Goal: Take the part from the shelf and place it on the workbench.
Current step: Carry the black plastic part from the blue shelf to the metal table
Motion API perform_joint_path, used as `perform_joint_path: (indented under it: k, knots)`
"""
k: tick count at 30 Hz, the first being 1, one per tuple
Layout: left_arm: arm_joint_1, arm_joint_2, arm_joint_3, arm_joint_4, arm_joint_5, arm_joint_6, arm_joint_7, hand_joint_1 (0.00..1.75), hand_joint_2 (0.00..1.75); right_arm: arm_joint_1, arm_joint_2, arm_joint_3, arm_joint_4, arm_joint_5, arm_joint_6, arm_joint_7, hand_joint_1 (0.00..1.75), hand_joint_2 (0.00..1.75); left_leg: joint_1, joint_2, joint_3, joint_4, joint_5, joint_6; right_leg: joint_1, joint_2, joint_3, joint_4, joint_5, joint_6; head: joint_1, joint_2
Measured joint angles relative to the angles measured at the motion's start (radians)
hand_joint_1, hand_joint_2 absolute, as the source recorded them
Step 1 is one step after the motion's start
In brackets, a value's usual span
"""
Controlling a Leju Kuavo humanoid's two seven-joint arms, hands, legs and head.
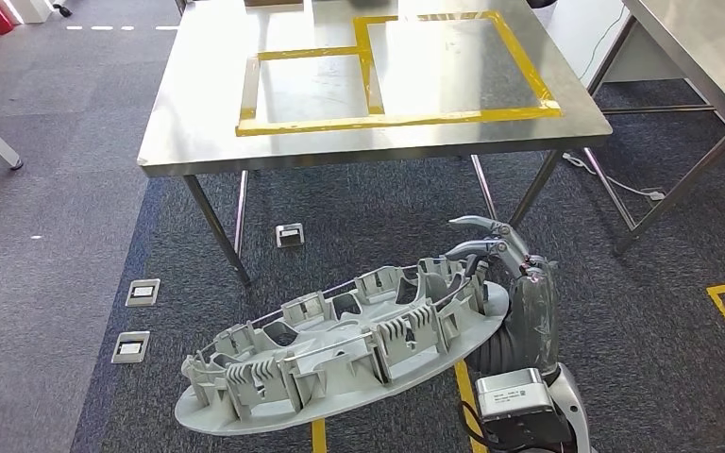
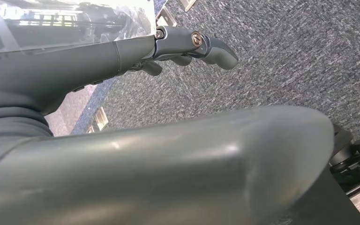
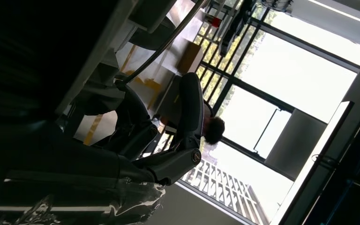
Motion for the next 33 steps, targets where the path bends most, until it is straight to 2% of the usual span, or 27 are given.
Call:
perform_joint_path:
  k: [33]
  knots:
    - [-0.002,0.000,0.000,0.000,-0.005,0.003,-0.008,0.00,1.75,0.000,0.000,0.000,0.000,0.010,0.002,0.006,1.75,1.75,0.000,0.000,0.000,0.000,0.000,0.000,0.000,0.000,0.000,0.000,0.000,0.000,0.000,0.000]
